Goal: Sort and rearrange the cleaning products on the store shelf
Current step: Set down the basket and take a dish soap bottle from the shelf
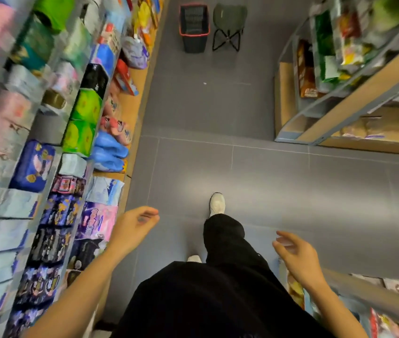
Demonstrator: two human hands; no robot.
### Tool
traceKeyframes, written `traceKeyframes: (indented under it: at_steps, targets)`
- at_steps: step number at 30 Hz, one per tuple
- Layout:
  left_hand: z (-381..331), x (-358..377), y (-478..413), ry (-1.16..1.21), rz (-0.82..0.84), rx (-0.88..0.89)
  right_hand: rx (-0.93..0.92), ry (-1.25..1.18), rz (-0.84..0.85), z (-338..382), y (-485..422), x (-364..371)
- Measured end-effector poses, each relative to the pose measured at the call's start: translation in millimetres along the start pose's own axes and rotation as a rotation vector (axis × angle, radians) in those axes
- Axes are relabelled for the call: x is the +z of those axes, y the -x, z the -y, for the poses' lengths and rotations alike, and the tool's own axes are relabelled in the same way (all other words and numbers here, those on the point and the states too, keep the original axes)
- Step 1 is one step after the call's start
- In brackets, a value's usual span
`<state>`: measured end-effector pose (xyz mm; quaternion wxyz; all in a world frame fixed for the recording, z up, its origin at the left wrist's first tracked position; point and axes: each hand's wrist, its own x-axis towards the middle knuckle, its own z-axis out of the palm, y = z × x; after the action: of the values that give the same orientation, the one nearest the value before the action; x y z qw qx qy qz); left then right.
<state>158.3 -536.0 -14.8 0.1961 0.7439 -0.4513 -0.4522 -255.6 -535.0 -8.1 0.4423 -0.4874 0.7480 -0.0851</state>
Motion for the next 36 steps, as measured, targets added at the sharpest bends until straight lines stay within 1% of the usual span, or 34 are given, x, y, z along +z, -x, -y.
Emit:
traceKeyframes:
  at_steps: [5, 7, 12, 16, 19, 23, 27, 31, 36]
  targets:
    - [-59, -19, -95, -0.037, 0.013, -0.024, -0.009, -0.018, 0.007, 62, -99, -29]
    - [-79, -28, -126, -0.041, -0.013, -0.040, -0.041, -0.018, 0.016, 93, -137, -43]
    - [-120, -49, -199, -0.025, -0.068, -0.081, -0.146, 0.028, 0.103, 183, -236, -81]
    - [-147, -64, -264, 0.009, -0.072, -0.104, -0.206, 0.090, 0.091, 251, -317, -102]
    - [-165, -75, -326, 0.083, -0.084, -0.114, -0.228, 0.135, 0.069, 299, -378, -108]
    - [-193, -95, -423, 0.142, -0.055, -0.098, -0.199, 0.166, 0.061, 364, -454, -114]
    - [-233, -127, -523, 0.184, -0.019, -0.084, -0.144, 0.110, 0.062, 426, -511, -130]
    - [-293, -148, -618, 0.136, 0.036, -0.013, -0.114, 0.065, 0.050, 472, -566, -153]
    - [-374, -159, -728, 0.040, 0.099, 0.065, -0.053, 0.023, 0.036, 506, -648, -182]
